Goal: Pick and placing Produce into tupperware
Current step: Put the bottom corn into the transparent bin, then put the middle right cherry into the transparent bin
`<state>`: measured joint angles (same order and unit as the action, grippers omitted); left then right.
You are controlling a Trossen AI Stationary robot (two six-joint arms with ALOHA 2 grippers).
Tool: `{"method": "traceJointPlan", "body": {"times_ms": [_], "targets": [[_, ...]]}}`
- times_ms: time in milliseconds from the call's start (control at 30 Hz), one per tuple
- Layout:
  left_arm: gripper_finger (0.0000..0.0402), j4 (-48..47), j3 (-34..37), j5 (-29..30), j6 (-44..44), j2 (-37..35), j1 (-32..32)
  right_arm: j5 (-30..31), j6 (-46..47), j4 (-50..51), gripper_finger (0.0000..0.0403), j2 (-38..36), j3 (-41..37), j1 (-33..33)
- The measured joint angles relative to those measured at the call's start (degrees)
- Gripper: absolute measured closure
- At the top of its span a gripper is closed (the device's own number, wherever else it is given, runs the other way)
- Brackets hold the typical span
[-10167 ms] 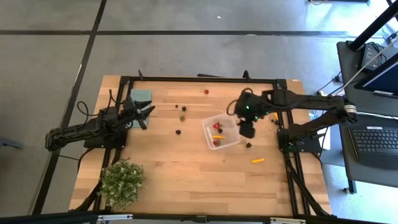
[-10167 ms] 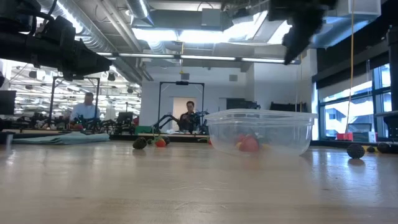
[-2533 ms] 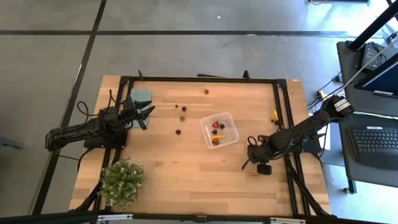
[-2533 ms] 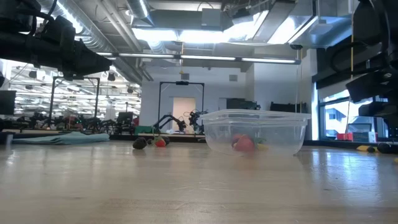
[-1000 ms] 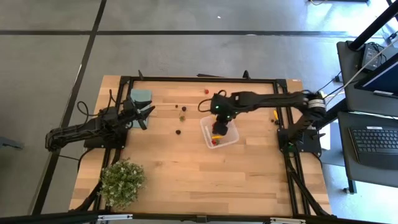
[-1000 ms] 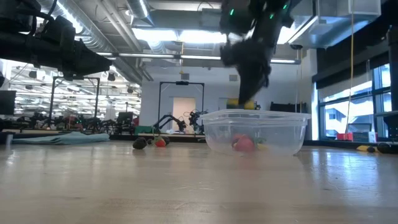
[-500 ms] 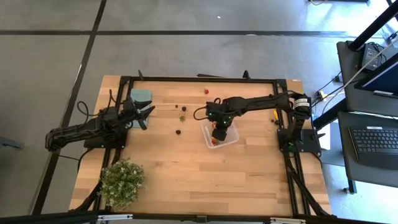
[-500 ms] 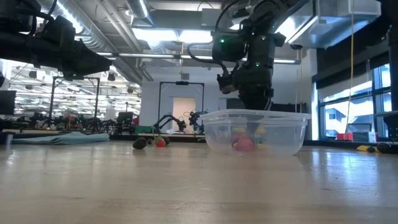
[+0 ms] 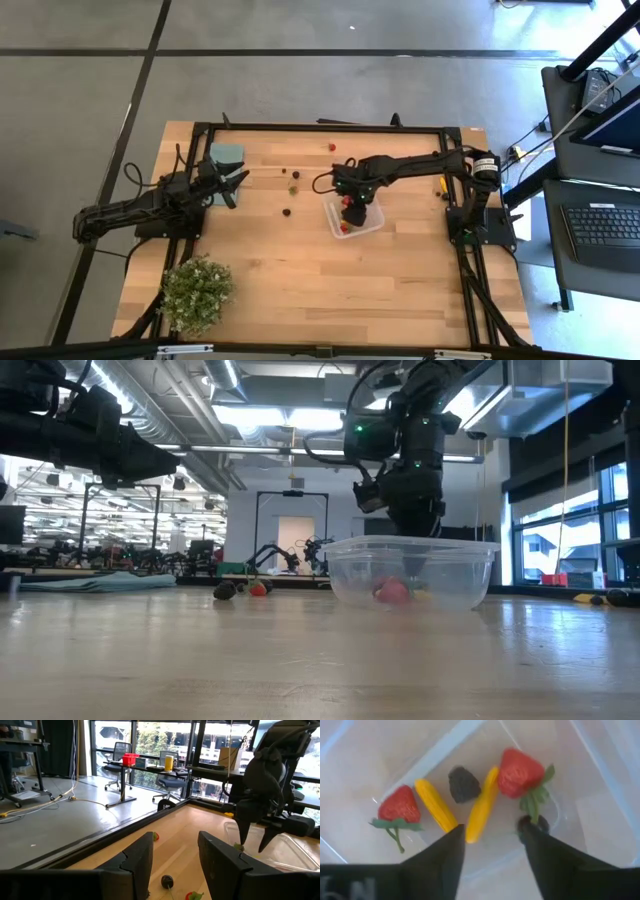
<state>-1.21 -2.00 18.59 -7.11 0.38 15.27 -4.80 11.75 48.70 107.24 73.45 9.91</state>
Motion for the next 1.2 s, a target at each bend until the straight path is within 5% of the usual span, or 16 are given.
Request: {"method": "traceJointPlan", "body": {"times_ms": [300,533,833,1200], "targets": [[0.0253,0.0,0.0,0.0,0.0,0.0,0.0,-0.2,3.1,8.6,0.0094,-0.1,4.0,-0.3],[0.0253,0.0,0.0,0.0,0.0,0.0,0.0,1.6,2.9,16.8,0.0092,-3.1,10.6,0.3],[0.0253,0.0,0.0,0.0,0.2,0.0,0.0,14.7,4.8,32.8,0.0092,-11.7,9.8,0.9],[0.0253,0.0,0.0,0.0,0.2,0.0,0.0,8.2,13.5,41.0,0.0092,-13.3,0.5,7.4]]}}
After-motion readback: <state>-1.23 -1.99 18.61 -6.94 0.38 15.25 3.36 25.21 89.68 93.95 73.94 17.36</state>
